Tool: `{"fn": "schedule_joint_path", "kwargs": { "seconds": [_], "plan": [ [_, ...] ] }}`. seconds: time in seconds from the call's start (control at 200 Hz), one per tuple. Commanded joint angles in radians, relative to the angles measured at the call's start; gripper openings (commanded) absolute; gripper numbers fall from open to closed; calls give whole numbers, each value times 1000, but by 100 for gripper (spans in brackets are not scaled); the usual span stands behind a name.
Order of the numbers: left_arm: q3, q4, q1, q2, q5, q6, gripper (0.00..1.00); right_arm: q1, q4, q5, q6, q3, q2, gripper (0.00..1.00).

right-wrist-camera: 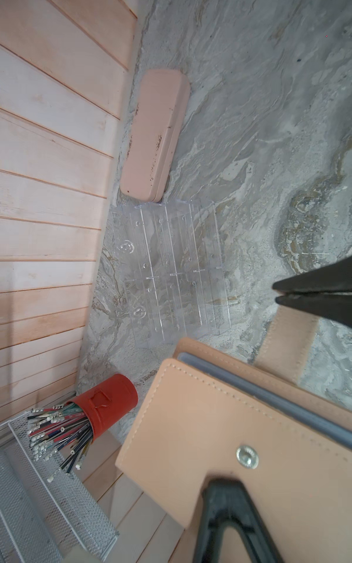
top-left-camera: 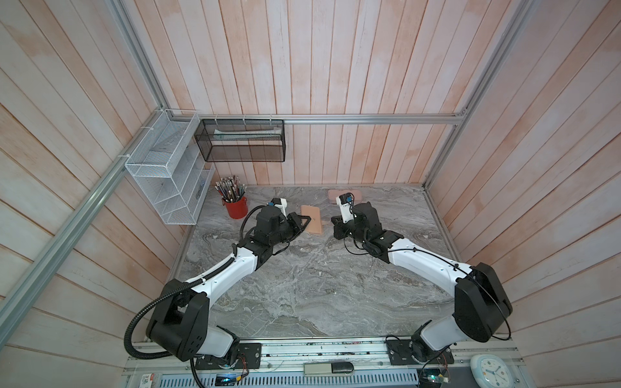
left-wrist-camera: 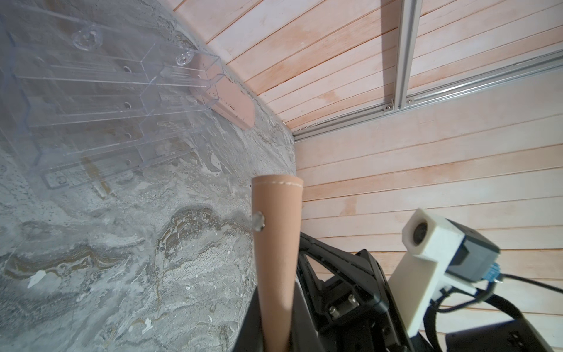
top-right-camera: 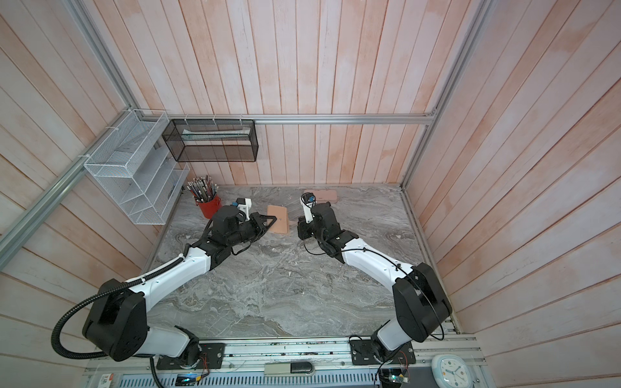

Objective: Take the credit cards out of the card holder
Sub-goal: Open the button on the card holder, then open the card holder.

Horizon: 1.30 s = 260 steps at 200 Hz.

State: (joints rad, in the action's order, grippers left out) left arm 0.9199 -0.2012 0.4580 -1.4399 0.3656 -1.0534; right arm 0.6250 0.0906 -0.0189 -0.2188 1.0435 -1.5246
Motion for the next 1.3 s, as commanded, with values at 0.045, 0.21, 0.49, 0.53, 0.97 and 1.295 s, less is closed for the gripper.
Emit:
{"fn": "schedule_joint_path", "kwargs": {
  "seconds": [0.045, 0.21, 0.49, 0.53, 0.97, 1.295],
  "plan": [
    [-33, -131, -33, 7, 82, 75, 0, -40, 24, -73, -65, -41, 40, 7],
    [-48, -213, -41, -6, 179, 128, 0, -73, 55, -184, -113, -47, 72, 29],
    [-75, -440, -48, -90, 372, 103, 0, -145, 169, -398, -214, -105, 114, 43],
    [-75, -459, -48, -101, 384, 95, 0, -145, 181, -418, -216, -109, 113, 44],
    [-79, -610, -48, -139, 478, 38, 0, -193, 337, -602, -319, -169, 85, 41],
    [-88, -682, -47, -142, 499, 10, 0, -209, 436, -712, -373, -211, 86, 34]
  ]
}}
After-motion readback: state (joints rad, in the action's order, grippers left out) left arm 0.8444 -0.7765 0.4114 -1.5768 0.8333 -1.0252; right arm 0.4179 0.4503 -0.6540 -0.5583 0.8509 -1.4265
